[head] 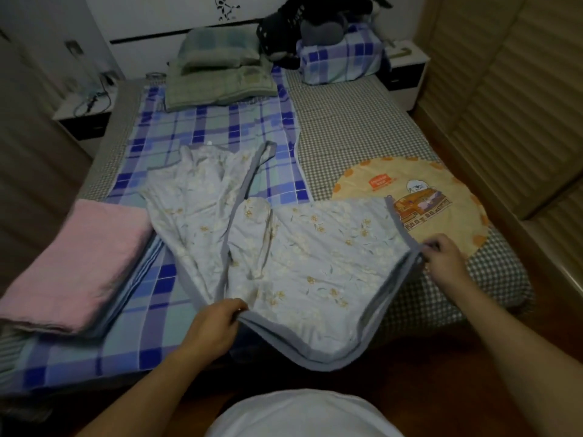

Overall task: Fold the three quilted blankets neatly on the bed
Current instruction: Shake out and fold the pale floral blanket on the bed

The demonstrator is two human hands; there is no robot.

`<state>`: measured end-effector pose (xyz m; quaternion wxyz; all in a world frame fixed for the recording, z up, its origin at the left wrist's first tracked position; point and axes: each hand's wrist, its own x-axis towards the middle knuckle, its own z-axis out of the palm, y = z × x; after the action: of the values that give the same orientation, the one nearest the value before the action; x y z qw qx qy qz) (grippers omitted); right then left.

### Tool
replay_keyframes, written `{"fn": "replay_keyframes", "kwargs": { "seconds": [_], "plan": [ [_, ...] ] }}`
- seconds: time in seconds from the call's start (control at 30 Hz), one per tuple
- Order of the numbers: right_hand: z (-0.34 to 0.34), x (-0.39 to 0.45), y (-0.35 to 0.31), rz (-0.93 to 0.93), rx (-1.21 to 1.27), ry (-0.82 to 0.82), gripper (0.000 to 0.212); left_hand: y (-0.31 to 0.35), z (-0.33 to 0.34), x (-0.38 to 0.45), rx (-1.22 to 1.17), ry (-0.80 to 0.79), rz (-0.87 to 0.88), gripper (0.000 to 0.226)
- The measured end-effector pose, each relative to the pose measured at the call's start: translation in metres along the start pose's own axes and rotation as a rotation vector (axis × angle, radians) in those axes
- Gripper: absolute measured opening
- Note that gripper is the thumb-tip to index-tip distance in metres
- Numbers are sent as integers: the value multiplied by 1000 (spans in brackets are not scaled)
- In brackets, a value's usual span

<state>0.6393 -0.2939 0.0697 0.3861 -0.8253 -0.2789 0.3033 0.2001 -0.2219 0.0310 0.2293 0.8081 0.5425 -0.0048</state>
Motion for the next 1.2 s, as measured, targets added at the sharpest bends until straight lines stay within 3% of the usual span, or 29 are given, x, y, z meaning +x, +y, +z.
{"fn": "replay_keyframes", "kwargs": {
  "seconds": [0.07, 0.13, 0.2, 0.23, 0.27, 0.37, 0.53, 0.6, 0.7, 0.83, 0.97, 1.1, 1.2],
  "plan": [
    [29, -30, -46, -129, 34, -190, 13, 18, -11, 5, 9, 25, 143, 25],
    [62, -69, -81, -325, -93, -445, 10, 44, -25, 7, 18, 42, 293, 26],
    [101, -107, -98, -554, -337, -712, 55, 67, -39, 10, -30, 84, 375, 32],
    [121, -119, -98, -642, -445, -773, 73, 75, -46, 13, -85, 122, 372, 33],
    [138, -125, -97, -683, -495, -752, 77, 78, -52, 18, -152, 158, 357, 32],
    [155, -113, -100, -708, -496, -432, 49, 68, -65, 31, -292, 200, 329, 14],
    [116, -114, -160, -825, -621, -383, 33, 47, -86, 60, -193, 6, 454, 19],
    [95, -111, -189, -795, -598, -258, 32, 38, -97, 81, -230, -34, 487, 22],
    [63, -101, -230, -808, -481, 82, 41, 27, -125, 114, -350, -24, 572, 28],
    [25, -91, -301, -846, -210, 461, 48, 39, -196, 162, -267, -77, 712, 21],
    [-34, -78, -387, -898, 51, 822, 53, 57, -270, 197, -237, 82, 741, 23],
    [-75, -66, -470, -775, 60, 931, 46, 84, -311, 187, -291, 393, 845, 28],
    [-91, -74, -518, -846, 83, 962, 44, 110, -321, 180, -160, 604, 900, 14]
  ]
}}
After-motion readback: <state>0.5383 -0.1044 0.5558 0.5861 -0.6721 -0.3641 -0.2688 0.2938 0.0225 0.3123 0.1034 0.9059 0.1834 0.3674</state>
